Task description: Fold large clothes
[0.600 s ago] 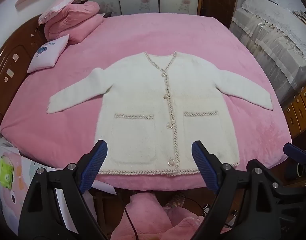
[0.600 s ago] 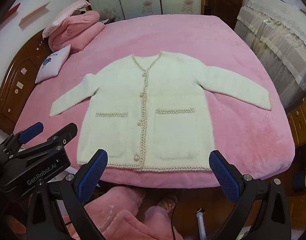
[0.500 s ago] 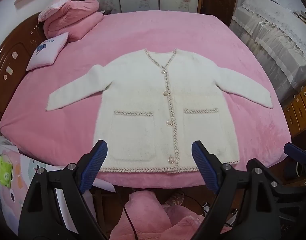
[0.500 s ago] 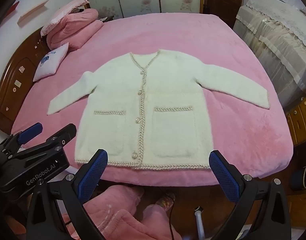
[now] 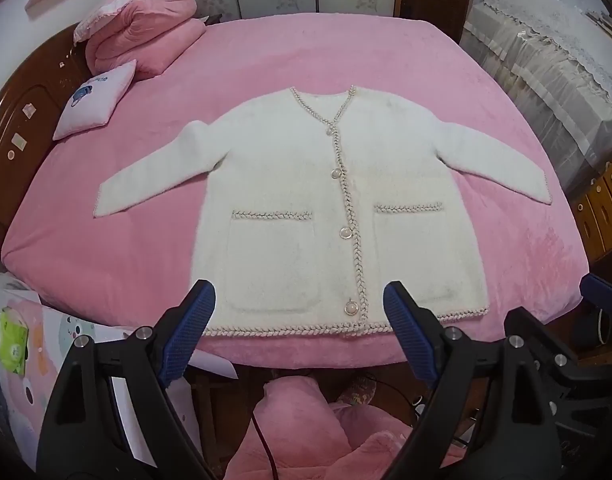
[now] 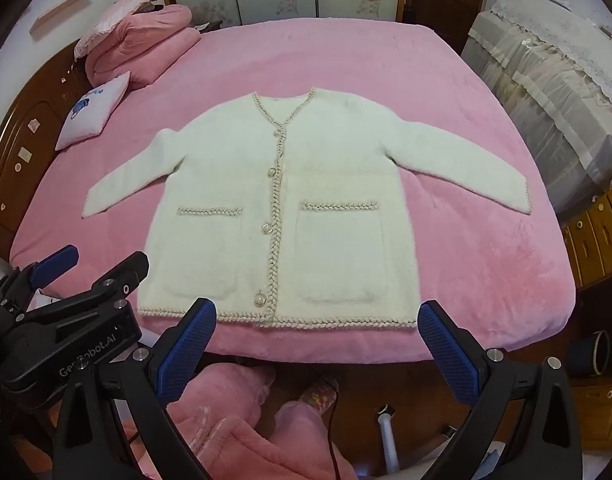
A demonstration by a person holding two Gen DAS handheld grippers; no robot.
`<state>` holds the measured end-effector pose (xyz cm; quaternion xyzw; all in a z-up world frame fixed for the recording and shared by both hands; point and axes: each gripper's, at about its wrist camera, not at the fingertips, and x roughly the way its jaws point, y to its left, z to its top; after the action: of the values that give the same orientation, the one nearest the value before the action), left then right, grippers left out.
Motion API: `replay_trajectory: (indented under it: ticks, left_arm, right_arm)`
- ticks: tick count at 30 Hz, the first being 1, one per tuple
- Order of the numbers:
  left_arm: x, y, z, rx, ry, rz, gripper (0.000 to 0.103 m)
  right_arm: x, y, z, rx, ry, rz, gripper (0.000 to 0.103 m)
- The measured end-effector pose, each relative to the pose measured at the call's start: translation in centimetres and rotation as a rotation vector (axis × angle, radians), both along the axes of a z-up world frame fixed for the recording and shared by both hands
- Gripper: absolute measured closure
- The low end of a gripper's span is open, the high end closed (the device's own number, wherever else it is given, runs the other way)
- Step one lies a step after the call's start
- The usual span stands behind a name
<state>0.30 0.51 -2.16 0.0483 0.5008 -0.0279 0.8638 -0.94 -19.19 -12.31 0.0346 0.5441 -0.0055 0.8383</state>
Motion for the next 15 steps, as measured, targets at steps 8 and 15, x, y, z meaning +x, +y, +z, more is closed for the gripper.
replay_trajectory:
  ticks: [8, 15]
  left_arm:
    - [-0.1, -0.7, -0.3, 0.002, -0.006, -0.019, 0.018]
    - [-0.4, -1.3, -0.2, 0.003, -0.012, -0.033, 0.018]
  right_arm:
    - [0.0, -1.0, 0.6, 0.009, -0.001, -0.012, 0.0]
    - [-0.1, -2.1, 1.0, 0.001, -0.006, -0.024, 0.0]
